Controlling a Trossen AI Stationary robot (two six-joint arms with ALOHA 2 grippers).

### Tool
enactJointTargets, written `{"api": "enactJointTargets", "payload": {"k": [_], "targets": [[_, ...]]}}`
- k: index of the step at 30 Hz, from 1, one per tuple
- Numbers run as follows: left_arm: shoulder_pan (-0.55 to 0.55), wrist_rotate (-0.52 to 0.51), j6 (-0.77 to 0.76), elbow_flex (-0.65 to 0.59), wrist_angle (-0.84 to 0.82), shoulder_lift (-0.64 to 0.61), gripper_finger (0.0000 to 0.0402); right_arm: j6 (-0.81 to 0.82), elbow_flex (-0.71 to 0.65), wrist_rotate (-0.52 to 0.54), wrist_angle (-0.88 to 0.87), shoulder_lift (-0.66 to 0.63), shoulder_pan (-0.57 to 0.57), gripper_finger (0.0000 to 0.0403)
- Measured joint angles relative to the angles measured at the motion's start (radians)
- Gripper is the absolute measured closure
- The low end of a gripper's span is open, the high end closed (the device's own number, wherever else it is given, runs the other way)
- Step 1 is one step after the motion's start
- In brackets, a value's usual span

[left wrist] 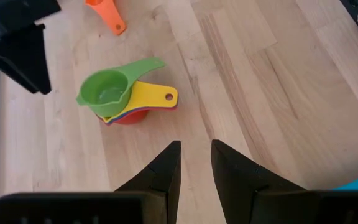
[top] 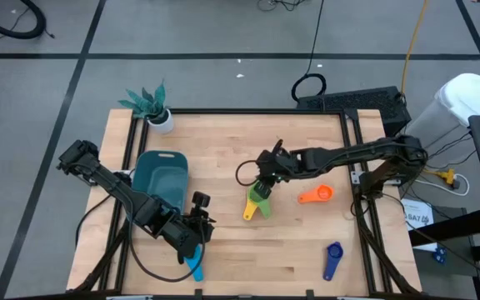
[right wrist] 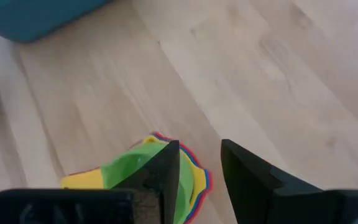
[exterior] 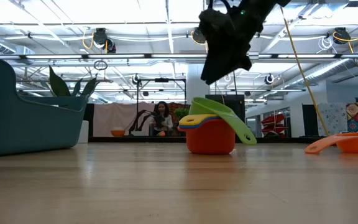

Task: Nest measuring cups in basket
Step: Stack the green measuring cup on top of the yellow measuring cup

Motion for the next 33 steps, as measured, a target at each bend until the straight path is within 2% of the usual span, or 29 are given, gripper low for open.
{"api": "enactJointTargets", "payload": {"k": [3,8,10,12,14,24,33], "targets": [[0.0,0.0,-0.003,0.0,0.0,0.0,0.0309,-0.05,0.0,-0.008,0.047,-0.004,0.001,0.0291],[0.0,0.0,-0.005,0.0,0.0,0.0,0.0309,-0.146,0.0,-0.08,0.115,-0.003,0.01,0.0306],[0.0,0.0,-0.007,0.0,0.0,0.0,0.0309,-0.164,0.0,-0.119,0.112,-0.003,0.01,0.0332],[0.0,0.0,-0.007,0.0,0.0,0.0,0.0309,-0.189,0.0,-0.189,0.113,-0.003,0.004,0.0376],[0.0,0.0,-0.008,0.0,0.0,0.0,0.0309,-0.217,0.0,-0.226,0.113,-0.003,0.001,0.0393],[0.013,0.001,-0.02,0.0,0.0,0.0,0.0309,-0.246,-0.072,-0.272,0.102,-0.003,-0.055,0.0402],[0.013,0.001,-0.018,0.0,0.0,0.0,0.0309,-0.179,-0.224,-0.331,0.314,-0.002,-0.078,0.0403]]}}
